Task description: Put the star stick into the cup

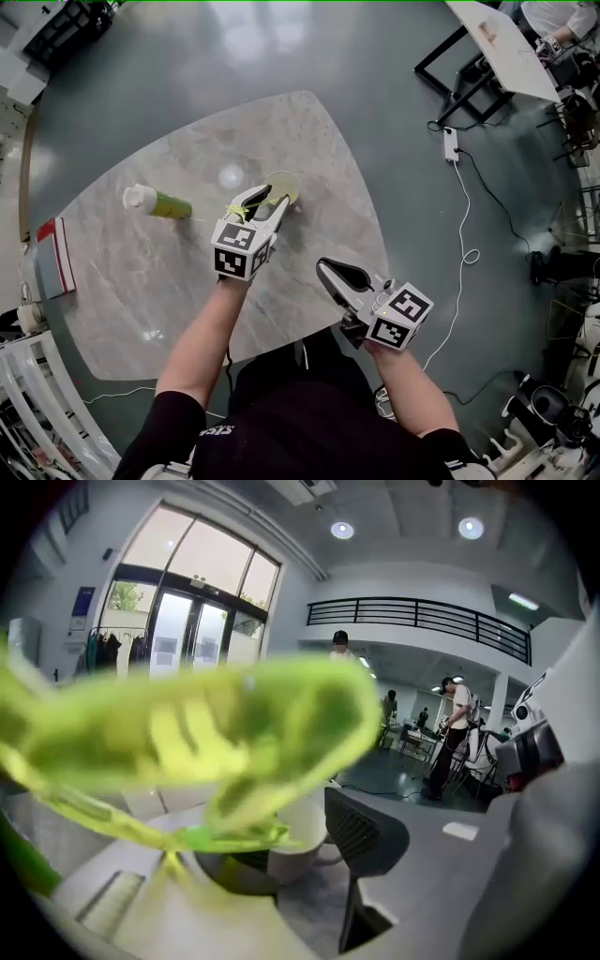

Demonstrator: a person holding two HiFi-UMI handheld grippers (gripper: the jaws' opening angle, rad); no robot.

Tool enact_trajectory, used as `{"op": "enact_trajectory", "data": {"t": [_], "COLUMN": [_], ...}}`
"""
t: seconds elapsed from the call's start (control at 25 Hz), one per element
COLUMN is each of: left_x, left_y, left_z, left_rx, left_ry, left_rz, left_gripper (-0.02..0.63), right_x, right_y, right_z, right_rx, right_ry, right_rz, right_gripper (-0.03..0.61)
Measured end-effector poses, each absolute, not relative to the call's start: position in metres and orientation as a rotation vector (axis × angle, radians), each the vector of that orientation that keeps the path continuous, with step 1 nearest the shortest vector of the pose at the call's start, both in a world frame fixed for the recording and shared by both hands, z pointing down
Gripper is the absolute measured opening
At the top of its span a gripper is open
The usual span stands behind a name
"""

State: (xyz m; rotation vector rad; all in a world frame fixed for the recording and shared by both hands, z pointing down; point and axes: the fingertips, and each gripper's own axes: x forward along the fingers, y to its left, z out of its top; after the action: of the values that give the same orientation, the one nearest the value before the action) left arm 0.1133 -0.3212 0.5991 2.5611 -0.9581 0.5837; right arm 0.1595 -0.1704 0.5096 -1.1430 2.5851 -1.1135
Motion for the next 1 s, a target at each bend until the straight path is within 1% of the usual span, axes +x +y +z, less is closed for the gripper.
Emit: {"op": "enact_trajectory", "data": {"t": [0.32,0.68,1.0], "left_x": [0.107,0.102,0.079], "left_y": [-0.334,-0.339,-0.335], "left_z": [0.614,0.62,0.616], "left_rx": [2.521,2.468,2.378], "left_ry": [-1.021,-1.06,-1.195], "left_rz": [0.601,0.545,0.495], "left_gripper": [0.169,0.201,0.213], "right_x": [0.166,0.167,0.162], "right_y": [-0.173,-0.184,-0.183], "right_z": [0.521,0.525,0.519], "right_rx": [-1.138,-1.089,-1.008], "right_ry": [2.58,2.593,2.642], "right_rz": [-1.15,-1.179,-1.191], "right_gripper": [0.031,0.031,0.031]}}
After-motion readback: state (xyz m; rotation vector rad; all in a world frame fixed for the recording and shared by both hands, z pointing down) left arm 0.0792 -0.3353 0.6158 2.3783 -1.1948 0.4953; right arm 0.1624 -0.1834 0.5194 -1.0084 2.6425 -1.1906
